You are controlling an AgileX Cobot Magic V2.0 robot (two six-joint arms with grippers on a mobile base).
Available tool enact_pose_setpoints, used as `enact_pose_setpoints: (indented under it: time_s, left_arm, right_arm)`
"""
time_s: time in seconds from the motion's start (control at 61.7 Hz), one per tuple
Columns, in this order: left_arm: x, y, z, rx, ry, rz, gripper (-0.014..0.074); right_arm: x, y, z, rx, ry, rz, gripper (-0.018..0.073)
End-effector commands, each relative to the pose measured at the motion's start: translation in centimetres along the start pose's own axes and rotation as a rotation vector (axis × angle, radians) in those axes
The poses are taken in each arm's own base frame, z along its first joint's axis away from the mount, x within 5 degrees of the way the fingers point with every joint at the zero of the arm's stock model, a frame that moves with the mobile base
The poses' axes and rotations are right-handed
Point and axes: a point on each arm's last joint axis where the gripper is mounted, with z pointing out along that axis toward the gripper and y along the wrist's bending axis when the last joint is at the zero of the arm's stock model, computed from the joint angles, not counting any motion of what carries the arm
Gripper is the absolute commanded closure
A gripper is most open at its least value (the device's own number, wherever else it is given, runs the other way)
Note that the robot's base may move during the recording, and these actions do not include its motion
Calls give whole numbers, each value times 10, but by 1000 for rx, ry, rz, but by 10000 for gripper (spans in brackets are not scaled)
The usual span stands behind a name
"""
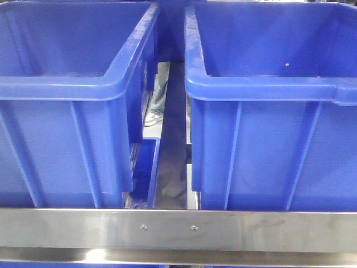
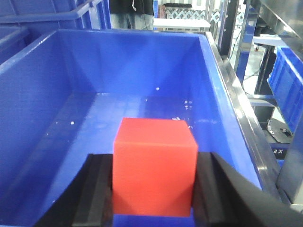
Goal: Sort and place red and blue blocks on shelf
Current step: 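Lower the red and blue cubes into their bins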
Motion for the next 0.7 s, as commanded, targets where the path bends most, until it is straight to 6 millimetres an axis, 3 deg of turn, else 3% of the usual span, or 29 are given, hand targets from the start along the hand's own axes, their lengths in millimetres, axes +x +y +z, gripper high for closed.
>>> enact_pose_setpoints:
  time_s: [0.0, 0.13, 0.34, 0.486, 0.68]
  left_arm:
    - [-18, 0, 0, -8, -109, -4, 472]
    - [-26, -4, 9, 29, -64, -5, 472]
    - [-39, -22, 43, 140, -14, 59, 472]
    - [-33, -45, 73, 251, 38, 123, 472]
    - [-15, -68, 106, 318, 46, 131, 472]
  right_arm:
    - [-22, 0, -2, 0, -119, -3, 542]
    - [-41, 2, 5, -14, -130, -20, 542]
    - [-52, 14, 47, -97, -36, -74, 542]
    - [-51, 34, 83, -198, -12, -77, 542]
    - [-33, 50, 120, -245, 20, -79, 542]
